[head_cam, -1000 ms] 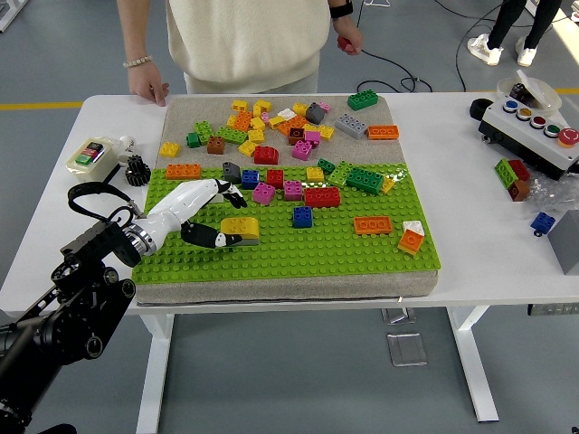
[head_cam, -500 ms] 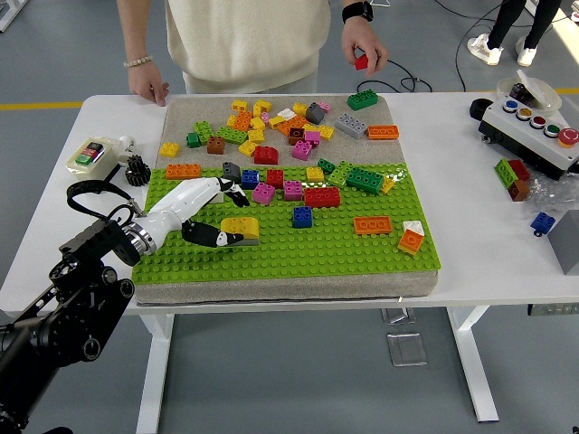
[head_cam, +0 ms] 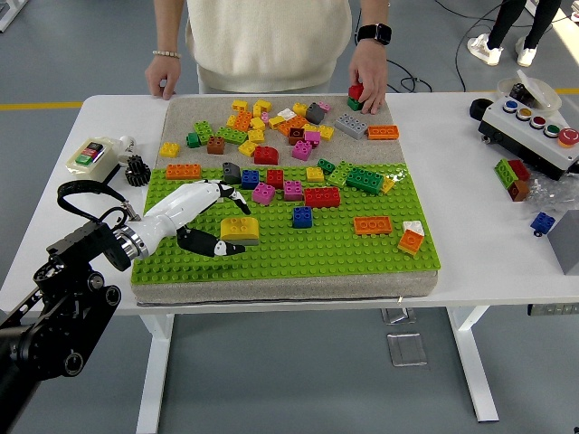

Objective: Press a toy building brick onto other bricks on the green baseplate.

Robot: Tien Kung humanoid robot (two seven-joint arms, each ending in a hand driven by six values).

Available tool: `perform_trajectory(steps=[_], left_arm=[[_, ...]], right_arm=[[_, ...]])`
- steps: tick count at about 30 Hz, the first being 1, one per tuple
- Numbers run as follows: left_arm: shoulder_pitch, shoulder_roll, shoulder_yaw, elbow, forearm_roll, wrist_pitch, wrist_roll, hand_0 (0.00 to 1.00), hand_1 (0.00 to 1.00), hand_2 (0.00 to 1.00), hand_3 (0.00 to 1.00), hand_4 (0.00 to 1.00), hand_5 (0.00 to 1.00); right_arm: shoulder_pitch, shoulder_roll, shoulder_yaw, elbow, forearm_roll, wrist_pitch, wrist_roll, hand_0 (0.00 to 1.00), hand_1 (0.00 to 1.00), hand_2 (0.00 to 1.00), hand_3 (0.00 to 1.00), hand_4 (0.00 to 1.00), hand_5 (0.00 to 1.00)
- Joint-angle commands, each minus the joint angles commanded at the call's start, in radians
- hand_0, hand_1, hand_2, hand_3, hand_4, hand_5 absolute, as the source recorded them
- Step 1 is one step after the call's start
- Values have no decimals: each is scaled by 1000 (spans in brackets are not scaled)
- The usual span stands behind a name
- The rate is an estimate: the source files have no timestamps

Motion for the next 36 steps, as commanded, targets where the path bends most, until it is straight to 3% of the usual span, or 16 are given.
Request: perform_trajectory(steps=[4,5,11,36], left_arm=[[5,2,-2,10,0,-1,0,998,892,841,618,998,613],[5,2,-2,12,0,-2,-1,998,914,867,616,998,665],[5,2,-3,30,0,0,-1,998,920,872,620,998,697],[-12,-25,-2,101,0,19,1,998,914,865,615,998,685]], right_arm=[[-1,0,-2,0,-1,-1,-1,737,657,709,594,918,512],[-1,0,-3,0,-1,-1,-2,737,657,709,594,918,513],[-1,0,-5,0,-1,-3,-5,737,657,709,594,918,512],[3,-1,-3,0,2,-3,-9,737,657,709,595,917,512]])
